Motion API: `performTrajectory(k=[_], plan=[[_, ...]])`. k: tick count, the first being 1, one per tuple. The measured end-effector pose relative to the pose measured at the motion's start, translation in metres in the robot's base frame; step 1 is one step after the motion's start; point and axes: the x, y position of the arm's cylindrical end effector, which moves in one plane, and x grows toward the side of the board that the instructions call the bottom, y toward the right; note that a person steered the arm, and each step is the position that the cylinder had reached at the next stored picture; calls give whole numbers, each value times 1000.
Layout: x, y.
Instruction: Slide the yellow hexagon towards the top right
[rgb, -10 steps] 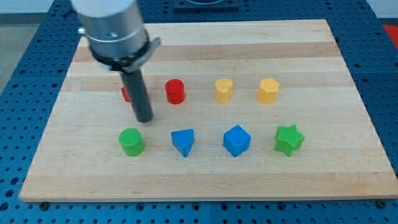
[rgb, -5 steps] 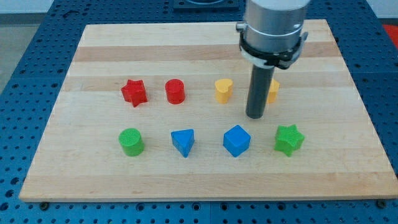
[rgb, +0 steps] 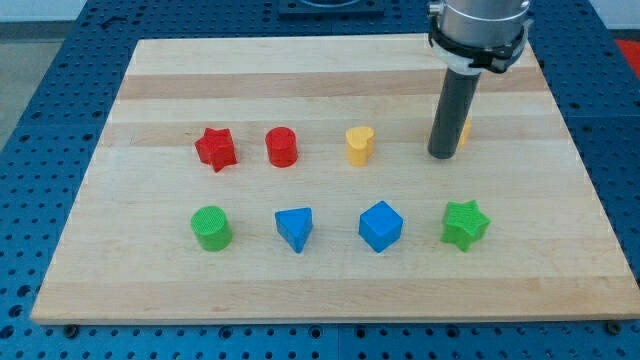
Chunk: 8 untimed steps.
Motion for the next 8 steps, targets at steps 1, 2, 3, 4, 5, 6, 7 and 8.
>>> performTrajectory(k=[1, 2, 3, 4, 5, 6, 7, 8], plan=[[-6, 5], [-16, 13], [-24, 20], [-52, 24], [-73, 24], [-60, 44], [-49, 67], [-71, 64]])
